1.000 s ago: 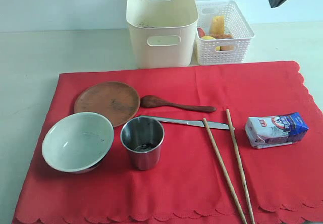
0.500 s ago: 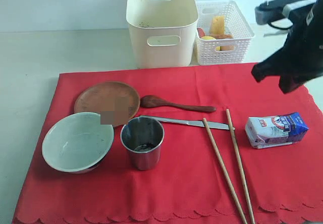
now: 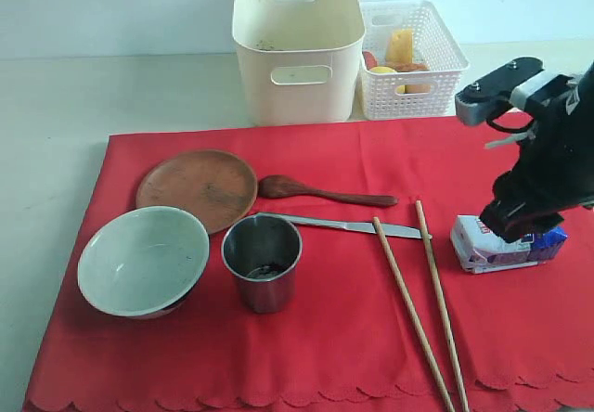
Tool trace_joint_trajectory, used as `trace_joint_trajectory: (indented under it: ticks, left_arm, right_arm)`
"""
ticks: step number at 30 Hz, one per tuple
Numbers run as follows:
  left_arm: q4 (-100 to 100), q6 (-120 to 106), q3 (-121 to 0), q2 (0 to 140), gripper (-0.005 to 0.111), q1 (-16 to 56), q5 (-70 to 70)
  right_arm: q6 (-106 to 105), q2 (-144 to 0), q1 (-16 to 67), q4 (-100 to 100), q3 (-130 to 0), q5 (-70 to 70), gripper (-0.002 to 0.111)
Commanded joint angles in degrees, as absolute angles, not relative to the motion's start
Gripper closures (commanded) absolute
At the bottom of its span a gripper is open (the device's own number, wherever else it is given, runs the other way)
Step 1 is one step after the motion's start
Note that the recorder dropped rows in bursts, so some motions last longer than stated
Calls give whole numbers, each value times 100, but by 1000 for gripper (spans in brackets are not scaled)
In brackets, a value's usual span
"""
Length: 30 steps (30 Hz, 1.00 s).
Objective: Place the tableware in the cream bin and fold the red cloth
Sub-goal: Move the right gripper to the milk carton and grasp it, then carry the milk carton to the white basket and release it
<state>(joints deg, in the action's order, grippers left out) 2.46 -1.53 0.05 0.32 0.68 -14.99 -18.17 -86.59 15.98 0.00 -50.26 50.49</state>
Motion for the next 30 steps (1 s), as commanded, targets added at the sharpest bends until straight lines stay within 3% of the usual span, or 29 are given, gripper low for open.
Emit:
trace_joint_trajectory:
  ticks: [1,7,13,23,27,30]
  left_arm:
    - [213,-132,0,0,104,60,-1490]
    - [213,-132,0,0,104,60,-1490]
    - [213,-132,0,0,104,60,-1490]
    - [213,-132,0,0,104,60,-1490]
    - [213,-132,0,0,104,60,-1490]
    - [213,-132,0,0,104,60,-1490]
  right_arm:
    - [-3480,-8627,1597,-60,-5000,4805,33]
    - [-4948,-9280,1597,-93,-5000,4563,31]
    - [-4930,-10013,1597,-655,-5000,3737,31]
    - [-4790,-10411,1597,-644,-5000,3613,32]
    - [-4681,-10411,1597,-644,-5000,3613,43]
    - [-4469,-10411,1597,-644,-5000,3613,62]
